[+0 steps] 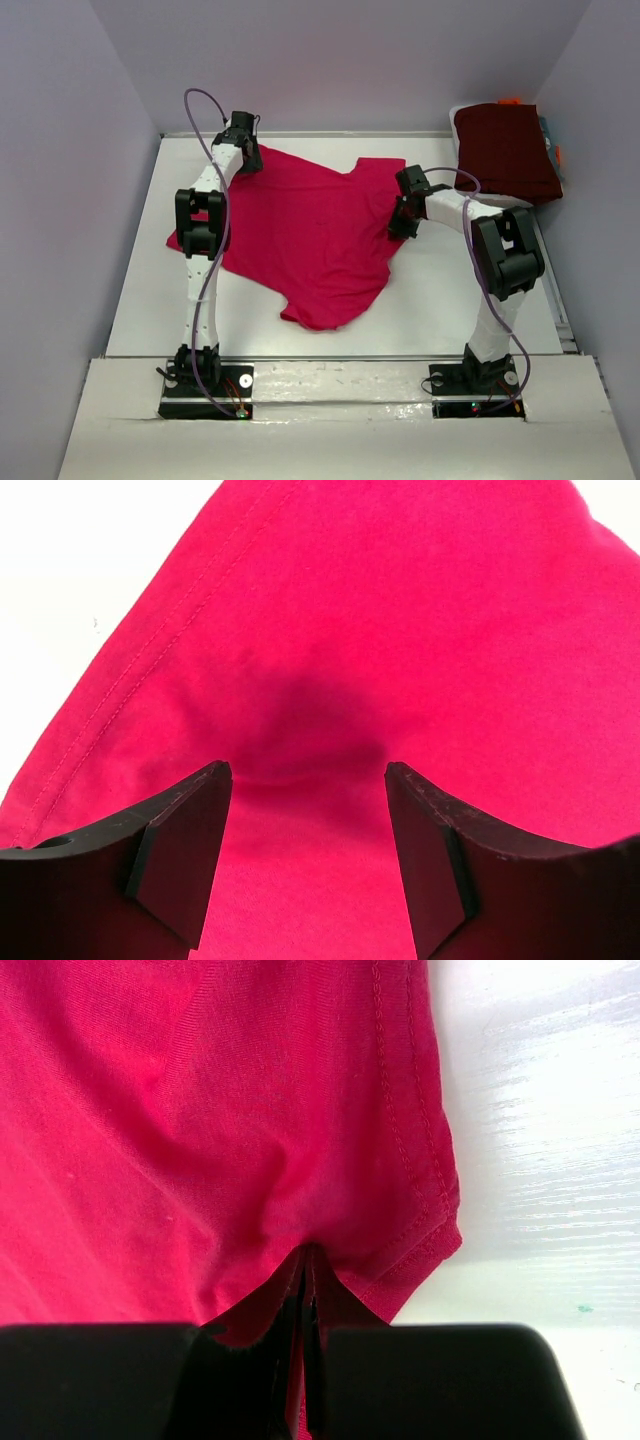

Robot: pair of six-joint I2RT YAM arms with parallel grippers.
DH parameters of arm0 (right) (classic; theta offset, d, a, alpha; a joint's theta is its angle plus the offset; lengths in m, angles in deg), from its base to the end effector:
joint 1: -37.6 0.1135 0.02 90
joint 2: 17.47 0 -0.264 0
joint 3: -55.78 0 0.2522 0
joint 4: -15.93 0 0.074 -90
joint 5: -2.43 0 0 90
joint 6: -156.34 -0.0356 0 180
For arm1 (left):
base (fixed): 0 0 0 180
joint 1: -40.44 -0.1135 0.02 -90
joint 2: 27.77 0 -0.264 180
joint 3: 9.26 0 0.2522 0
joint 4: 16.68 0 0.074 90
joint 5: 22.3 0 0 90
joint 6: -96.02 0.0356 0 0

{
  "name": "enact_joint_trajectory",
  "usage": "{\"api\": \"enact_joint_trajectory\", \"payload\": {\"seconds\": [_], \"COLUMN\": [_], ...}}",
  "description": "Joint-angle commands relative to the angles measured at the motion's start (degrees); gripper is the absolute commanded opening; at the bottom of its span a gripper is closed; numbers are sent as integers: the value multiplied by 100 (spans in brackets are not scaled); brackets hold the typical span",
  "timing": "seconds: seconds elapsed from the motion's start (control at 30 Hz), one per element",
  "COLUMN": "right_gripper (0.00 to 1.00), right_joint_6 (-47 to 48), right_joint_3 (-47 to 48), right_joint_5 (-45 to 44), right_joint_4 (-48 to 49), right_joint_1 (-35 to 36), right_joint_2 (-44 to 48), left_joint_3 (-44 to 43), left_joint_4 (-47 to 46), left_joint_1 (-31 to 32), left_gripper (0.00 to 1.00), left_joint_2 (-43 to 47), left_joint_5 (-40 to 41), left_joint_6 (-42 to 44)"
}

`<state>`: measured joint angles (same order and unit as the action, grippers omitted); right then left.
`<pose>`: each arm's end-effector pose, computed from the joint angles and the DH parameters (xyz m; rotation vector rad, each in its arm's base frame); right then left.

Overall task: Fold and stack the t-shirts
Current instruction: Flatten out the tshirt

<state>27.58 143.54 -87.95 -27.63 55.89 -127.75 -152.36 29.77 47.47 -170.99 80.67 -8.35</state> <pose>0.3693 0.1218 0.1644 0.4921 2.7147 0.2710 0.5552 -0.0604 0.1921 -0.2573 2.3447 0.0890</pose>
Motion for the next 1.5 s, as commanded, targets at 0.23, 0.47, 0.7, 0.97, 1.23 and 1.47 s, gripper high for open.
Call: {"api": "enact_joint_trajectory", "payload": {"seconds": [0.23,0.47,0.7,0.97,1.23,1.47], "right_gripper": [7,7,7,7,7,7], "right_joint_6": [-184,-351,-465,-255,246,606], "right_joint_3": [-439,-509,-317,290,1941,3611], "right_joint_5": [-85,-102,-173,-6,194,338], "right_joint_4": [80,62,-148,-351,-1140,-1756], "right_joint_1": [-18,-18,-18,-641,-923,-923], "right_joint_2": [243,376,288,-81,-1064,-2146], "left_joint_3": [172,470,989,1358,1920,2281], "left_joint_4": [317,352,291,309,107,10], "left_joint_1": [-149,-263,-465,-518,-518,-342], "left_gripper": [72,70,70,70,70,69], "left_joint_2": [-145,4,338,576,786,918], "left_joint_5": [338,267,48,39,-295,-313], "left_joint_6": [-268,-479,-769,-962,-1156,-1120]}}
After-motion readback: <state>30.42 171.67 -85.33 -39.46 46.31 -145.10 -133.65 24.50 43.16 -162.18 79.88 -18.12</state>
